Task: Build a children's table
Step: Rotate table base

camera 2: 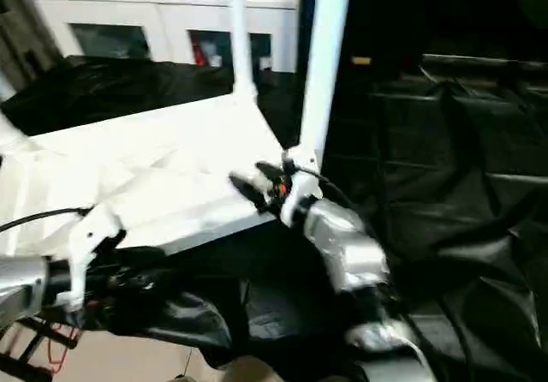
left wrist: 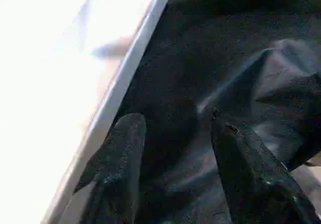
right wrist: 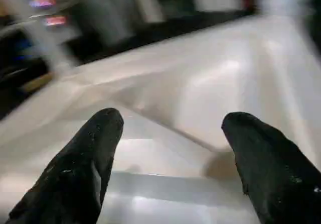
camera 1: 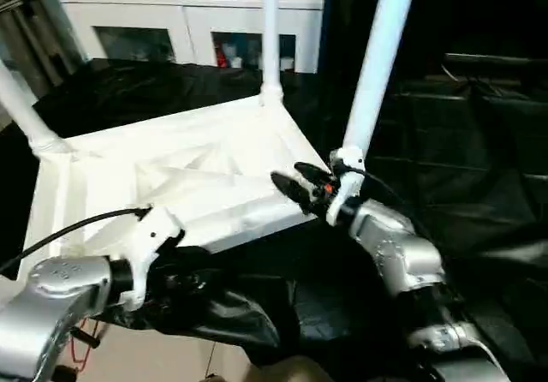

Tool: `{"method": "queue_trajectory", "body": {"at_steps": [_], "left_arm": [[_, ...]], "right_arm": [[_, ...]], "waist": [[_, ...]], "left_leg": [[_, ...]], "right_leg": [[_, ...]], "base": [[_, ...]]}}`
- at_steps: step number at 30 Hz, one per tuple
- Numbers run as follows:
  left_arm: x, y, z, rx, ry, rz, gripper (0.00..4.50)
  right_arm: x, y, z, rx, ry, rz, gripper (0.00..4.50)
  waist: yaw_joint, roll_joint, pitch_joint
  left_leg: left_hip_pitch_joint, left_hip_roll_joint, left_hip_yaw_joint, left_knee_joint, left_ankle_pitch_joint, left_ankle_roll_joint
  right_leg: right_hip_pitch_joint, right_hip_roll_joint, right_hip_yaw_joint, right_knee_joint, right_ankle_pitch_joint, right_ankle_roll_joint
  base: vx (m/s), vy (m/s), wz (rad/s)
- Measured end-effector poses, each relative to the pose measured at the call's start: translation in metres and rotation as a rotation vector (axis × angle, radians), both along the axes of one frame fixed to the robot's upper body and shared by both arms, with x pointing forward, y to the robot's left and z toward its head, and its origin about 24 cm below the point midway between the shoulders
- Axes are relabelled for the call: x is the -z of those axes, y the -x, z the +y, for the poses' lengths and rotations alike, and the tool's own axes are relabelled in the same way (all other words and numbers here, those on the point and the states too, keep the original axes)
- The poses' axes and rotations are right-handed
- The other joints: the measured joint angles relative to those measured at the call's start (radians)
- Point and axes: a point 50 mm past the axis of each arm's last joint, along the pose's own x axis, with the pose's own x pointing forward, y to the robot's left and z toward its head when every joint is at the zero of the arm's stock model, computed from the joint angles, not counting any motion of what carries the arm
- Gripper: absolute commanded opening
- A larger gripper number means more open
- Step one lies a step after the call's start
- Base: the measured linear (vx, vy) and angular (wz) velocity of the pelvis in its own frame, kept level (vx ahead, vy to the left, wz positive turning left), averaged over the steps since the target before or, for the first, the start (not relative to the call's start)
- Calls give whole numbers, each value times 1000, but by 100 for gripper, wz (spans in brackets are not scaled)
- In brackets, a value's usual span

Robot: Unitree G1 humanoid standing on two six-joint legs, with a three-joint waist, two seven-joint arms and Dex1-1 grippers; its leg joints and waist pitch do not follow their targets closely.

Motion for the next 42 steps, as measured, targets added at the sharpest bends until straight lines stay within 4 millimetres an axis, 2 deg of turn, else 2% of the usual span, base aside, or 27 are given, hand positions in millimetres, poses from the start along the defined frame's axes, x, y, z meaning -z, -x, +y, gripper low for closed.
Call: {"method": "queue_trajectory", "body": {"at_steps": [2, 4, 7, 11, 13, 17, 19, 25, 29, 32, 42], "left_arm": [[1, 1, 5, -22, -42, -2, 301], [6, 1, 9, -33, -76, 5, 308], [10, 0, 7, -14, -82, 0, 344], [14, 0, 7, -7, -107, -2, 357], [20, 1, 12, -25, -130, 12, 386], [30, 3, 19, -47, -180, 37, 402], [30, -1, 19, -55, -197, 18, 432], [27, -18, 18, -105, -218, -82, 445], [24, -20, 20, -116, -229, -103, 445], [24, -20, 20, -116, -229, -104, 445], [24, -20, 20, -116, -230, -104, 445]], "right_arm": [[7, -5, -6, 97, 4, 37, 365], [10, -12, -10, 183, 0, 70, 365], [5, -22, -13, 266, -11, 83, 365], [4, -28, -19, 335, -23, 91, 365], [3, -32, -25, 373, -14, 94, 365], [-1, -39, -57, 497, 6, 83, 365], [-3, -41, -65, 530, 9, 75, 365], [-5, -42, -86, 595, 21, 56, 365], [-7, -42, -94, 638, 15, 54, 365], [-7, -42, -95, 643, 14, 54, 365], [-7, -42, -95, 645, 12, 55, 365]], "waist": [[2, 0, 0], [2, 1, 0], [4, 1, 0], [6, 1, 0], [7, 1, 0], [17, 2, 1], [16, 4, 1], [13, 15, 1], [2, 16, 1], [-3, 16, 1], [-3, 16, 1]], "left_leg": [[1, 0, 0, 0, 1, -1], [1, 0, 0, 0, 1, -1], [1, 0, 0, 0, 1, -1], [1, 0, -1, 0, 1, -1], [1, 0, -1, 0, 1, -1], [0, -1, 0, 0, 1, -1], [1, -1, -1, 0, 1, -1], [0, -1, -1, 1, 1, -1], [0, -1, -1, 1, 1, -1], [0, -1, -1, 1, 1, -1], [0, -1, -1, 1, 1, -1]], "right_leg": [[1, 0, 0, 0, 0, 0], [0, 0, 0, 1, 0, 0], [1, 0, 0, 1, 0, 0], [2, 0, -1, 1, 0, 0], [2, 0, -1, 2, 0, 0], [4, 0, 0, 1, 0, 0], [4, 0, 0, 1, 0, 0], [5, 0, -3, 1, 0, 0], [5, 0, -3, 1, -1, 0], [5, 0, -3, 2, -1, 0], [5, 0, -3, 2, -1, 0]], "base": [[0, 0, 0], [0, 0, 0], [0, 0, 0], [0, 0, 0], [0, 0, 0], [0, 0, 0], [0, 0, 0], [0, 0, 0], [0, 0, 0], [0, 0, 0], [0, 0, 0]]}}
